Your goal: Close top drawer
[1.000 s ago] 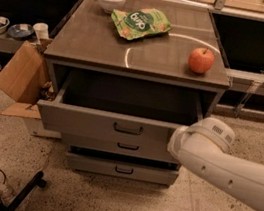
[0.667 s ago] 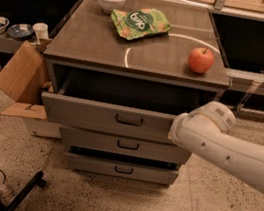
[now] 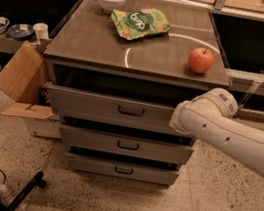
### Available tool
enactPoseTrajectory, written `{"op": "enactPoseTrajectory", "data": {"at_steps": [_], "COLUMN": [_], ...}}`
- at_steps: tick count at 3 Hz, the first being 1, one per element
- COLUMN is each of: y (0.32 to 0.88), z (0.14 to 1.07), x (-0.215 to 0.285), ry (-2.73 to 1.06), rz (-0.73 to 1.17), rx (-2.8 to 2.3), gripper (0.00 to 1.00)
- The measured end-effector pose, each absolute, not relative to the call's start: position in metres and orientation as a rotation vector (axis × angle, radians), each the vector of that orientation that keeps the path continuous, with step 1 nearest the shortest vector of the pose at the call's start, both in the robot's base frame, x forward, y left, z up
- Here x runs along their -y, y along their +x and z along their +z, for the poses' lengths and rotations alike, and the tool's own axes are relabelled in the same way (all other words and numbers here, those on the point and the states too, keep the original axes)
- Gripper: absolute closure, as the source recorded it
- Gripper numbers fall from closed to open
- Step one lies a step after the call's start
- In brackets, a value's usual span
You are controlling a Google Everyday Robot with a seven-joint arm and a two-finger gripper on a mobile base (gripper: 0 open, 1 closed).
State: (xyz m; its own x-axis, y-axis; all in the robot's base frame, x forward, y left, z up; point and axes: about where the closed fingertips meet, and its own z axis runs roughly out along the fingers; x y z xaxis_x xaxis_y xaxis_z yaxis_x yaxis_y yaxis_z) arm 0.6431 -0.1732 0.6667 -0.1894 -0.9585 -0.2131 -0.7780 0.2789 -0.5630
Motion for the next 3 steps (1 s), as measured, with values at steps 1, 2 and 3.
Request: {"op": "enactPoseTrajectory", "data": {"at_steps": [1,2,3], "y": [0.6431,0.6431,0.6431], "z": [0.6667,0.6666,0.6666], "x": [0.1732,0.1732,0.1732], "ry": [-1.554,-1.554,-1.554], "rz": [-0.451,-0.451,-0.451], "rx": [-2.029,-2.029,-2.029], "gripper": [0.59,0.36,0.12]}}
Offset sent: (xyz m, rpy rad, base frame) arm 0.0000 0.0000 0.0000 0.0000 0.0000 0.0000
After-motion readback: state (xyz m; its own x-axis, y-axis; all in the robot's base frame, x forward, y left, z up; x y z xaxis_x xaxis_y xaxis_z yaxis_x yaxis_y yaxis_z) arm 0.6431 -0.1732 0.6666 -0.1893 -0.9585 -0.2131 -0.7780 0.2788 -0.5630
